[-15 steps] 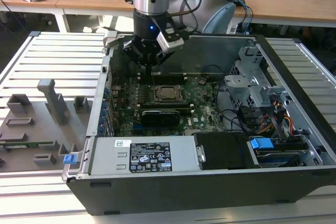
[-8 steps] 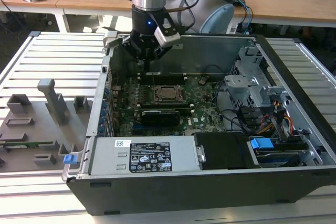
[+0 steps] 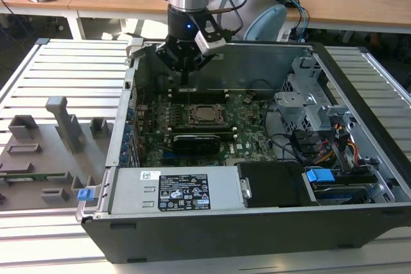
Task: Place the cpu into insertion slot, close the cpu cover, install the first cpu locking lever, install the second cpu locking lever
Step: 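Install the first cpu locking lever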
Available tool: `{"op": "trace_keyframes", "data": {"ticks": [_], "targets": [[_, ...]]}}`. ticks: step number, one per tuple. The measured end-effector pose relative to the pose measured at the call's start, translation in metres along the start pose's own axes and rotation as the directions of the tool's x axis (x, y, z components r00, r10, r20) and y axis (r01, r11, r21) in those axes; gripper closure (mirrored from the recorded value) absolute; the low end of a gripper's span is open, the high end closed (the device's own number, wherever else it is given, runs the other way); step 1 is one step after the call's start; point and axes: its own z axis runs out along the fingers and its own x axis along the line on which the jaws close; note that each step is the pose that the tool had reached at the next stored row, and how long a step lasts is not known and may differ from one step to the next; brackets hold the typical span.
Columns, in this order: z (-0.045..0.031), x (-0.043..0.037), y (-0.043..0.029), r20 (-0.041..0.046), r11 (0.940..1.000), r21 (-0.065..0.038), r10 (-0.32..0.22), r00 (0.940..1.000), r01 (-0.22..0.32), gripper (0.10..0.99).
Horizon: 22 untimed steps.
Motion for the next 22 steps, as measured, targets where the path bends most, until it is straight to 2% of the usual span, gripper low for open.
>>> {"op": "trace_keyframes", "data": {"ticks": [2,4,12,22], "targets": [[0.0006,-0.0103,-0.0003,-0.0002,1.0000,0.000,0.000,1.0000,0.000,0.980],[0.0025,-0.0149,-0.0005,-0.0004,1.0000,0.000,0.000,1.0000,0.000,0.980],[0.0204,-0.0216,-0.0003,-0.0018,1.0000,0.000,0.000,1.0000,0.000,0.980],[0.0399,-0.0245,0.0002,-0.0020,1.0000,0.000,0.000,1.0000,0.000,0.980]]}}
